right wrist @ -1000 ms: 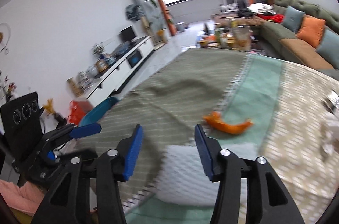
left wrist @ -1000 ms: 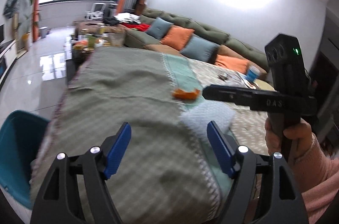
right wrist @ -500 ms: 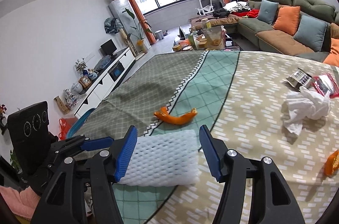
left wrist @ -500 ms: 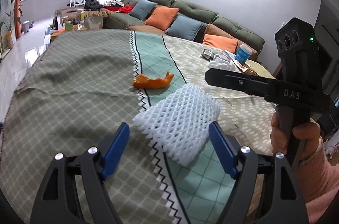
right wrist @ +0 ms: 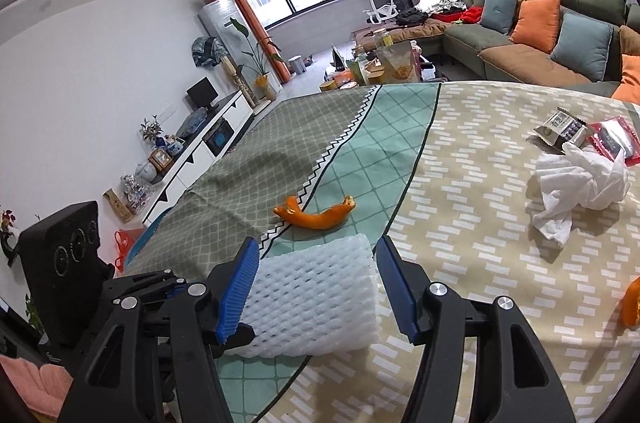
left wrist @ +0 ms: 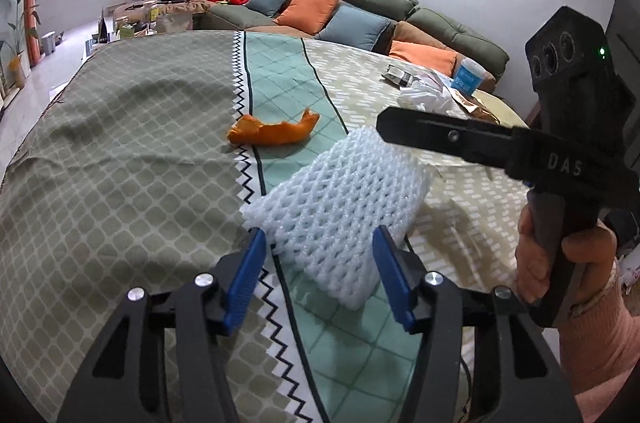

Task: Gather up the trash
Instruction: 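Grasp the second white foam net with the left tool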

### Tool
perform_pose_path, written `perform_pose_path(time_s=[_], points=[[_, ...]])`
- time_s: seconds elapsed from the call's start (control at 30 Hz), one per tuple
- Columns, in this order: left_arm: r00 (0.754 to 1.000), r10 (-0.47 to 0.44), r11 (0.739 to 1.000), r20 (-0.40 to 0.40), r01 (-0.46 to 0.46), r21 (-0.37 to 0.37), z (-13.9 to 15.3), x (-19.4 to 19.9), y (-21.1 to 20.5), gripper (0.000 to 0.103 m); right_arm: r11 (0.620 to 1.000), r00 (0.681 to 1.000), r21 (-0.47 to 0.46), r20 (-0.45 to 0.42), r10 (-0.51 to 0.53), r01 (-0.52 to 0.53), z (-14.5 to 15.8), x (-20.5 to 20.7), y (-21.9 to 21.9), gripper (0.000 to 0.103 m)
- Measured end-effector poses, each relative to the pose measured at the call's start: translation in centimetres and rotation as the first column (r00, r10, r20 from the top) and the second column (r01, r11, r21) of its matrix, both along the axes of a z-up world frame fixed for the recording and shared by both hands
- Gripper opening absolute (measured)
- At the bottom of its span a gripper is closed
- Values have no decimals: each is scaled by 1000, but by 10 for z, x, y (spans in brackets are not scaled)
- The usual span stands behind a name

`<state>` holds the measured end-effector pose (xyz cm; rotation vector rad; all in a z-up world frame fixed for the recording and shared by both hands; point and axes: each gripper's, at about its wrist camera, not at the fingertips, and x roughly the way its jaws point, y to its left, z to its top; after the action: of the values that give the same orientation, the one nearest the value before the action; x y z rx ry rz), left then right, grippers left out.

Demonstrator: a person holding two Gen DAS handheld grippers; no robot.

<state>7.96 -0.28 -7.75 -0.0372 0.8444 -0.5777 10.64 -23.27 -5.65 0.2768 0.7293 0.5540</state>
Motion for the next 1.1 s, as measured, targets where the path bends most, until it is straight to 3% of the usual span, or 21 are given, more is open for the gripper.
perform_pose_path(time_s=[0.2, 0.27, 0.5, 0.53, 0.6, 1.1], points=[[1000, 5, 1000, 22, -5, 10, 3, -1, -5, 27, 1000, 1000, 11, -15, -5, 5, -3, 2, -1, 62], [1000, -1, 1000, 31, 1, 10, 4, -1, -6, 8, 1000, 1000, 10, -19, -11, 11, -4, 2, -3, 62], [1000, -4, 1000, 19, 4, -12, 6, -2, -2, 10, 1000, 999, 15, -29, -13, 13, -6, 3, -7, 62], [1000, 1, 1000, 21, -1, -11, 6, -3, -1, 13, 1000, 999, 11, -33, -18, 18, -6, 3, -7, 62], [1000, -13, 999, 12, 13, -36, 6, -2, 0, 32, 1000, 999, 12, -41, -16, 17, -7, 5, -8, 62], [996, -66, 987, -66, 56, -147, 0, 5, -1, 33, 998, 996, 48, -73, 50, -46, -12, 1, 3, 62]])
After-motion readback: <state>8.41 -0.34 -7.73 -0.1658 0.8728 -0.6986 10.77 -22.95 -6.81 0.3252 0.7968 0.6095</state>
